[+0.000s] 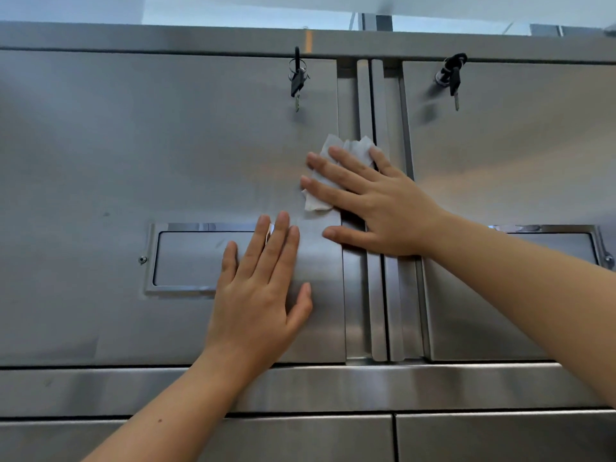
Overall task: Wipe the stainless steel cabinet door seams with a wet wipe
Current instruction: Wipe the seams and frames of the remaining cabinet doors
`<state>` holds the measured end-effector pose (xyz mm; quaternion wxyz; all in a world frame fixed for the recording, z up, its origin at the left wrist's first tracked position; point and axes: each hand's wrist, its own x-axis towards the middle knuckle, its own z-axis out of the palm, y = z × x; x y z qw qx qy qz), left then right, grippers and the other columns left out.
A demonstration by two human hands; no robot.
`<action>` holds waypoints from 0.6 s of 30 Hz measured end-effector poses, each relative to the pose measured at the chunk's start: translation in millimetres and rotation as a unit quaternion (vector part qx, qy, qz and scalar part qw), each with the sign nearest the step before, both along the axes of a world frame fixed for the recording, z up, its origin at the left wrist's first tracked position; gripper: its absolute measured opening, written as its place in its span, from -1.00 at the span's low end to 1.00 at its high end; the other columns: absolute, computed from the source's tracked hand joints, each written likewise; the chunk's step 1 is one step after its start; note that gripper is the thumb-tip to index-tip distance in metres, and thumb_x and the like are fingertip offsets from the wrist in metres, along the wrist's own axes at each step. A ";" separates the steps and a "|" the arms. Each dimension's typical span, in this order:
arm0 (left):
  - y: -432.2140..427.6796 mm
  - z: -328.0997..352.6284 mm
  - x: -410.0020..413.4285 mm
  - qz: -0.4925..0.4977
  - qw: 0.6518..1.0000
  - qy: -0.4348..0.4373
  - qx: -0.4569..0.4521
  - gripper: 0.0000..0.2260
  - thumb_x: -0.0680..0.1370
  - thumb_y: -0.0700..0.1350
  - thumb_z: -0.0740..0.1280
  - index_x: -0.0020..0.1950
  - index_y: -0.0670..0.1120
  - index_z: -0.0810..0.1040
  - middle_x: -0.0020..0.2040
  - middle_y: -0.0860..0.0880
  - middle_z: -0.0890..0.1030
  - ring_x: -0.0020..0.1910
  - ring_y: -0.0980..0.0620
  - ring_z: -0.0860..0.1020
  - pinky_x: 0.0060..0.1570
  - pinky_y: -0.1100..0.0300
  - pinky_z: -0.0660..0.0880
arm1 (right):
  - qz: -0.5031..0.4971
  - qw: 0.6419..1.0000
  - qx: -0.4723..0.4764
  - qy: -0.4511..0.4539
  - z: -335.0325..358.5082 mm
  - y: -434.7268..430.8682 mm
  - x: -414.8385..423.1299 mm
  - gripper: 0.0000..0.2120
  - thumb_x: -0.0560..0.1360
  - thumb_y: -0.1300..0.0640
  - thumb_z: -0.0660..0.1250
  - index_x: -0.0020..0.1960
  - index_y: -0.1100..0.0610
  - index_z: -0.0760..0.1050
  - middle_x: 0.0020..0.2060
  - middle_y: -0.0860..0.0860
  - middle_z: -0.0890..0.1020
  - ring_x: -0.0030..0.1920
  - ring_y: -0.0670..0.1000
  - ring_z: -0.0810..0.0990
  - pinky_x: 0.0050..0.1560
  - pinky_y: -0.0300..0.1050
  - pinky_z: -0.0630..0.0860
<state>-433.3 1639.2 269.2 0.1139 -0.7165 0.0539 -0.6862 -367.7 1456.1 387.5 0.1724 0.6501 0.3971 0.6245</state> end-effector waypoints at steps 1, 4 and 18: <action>-0.1 0.2 0.1 0.001 1.000 0.000 0.000 -0.44 0.49 0.05 0.10 0.44 -0.17 0.27 0.46 -0.12 0.24 0.45 -0.06 0.12 0.32 -0.16 0.17 | 0.002 1.000 0.007 0.001 2.4 1.0 0.1 -0.39 0.49 -0.32 -0.20 0.46 -0.13 -0.19 0.51 -0.07 -0.07 0.51 0.02 -0.12 0.46 0.11 -0.15; -0.3 0.4 0.2 0.001 1.000 0.003 0.000 -0.44 0.49 0.05 0.10 0.45 -0.16 0.26 0.47 -0.11 0.22 0.46 -0.06 0.11 0.34 -0.12 0.12 | 0.026 0.999 0.030 0.019 11.0 5.0 1.0 -0.43 0.52 -0.29 -0.11 0.44 -0.14 -0.22 0.50 -0.09 -0.10 0.51 0.01 -0.13 0.46 0.11 -0.16; 1.5 1.2 2.5 -0.007 1.000 -0.012 0.010 -0.45 0.48 0.05 0.12 0.43 -0.17 0.31 0.46 -0.11 0.26 0.44 -0.06 0.16 0.32 -0.08 0.11 | 0.071 0.986 0.141 0.062 65.2 30.8 0.5 -0.44 0.59 -0.18 -0.03 0.51 -0.11 -0.14 0.52 -0.10 -0.12 0.51 -0.01 -0.15 0.42 0.09 -0.24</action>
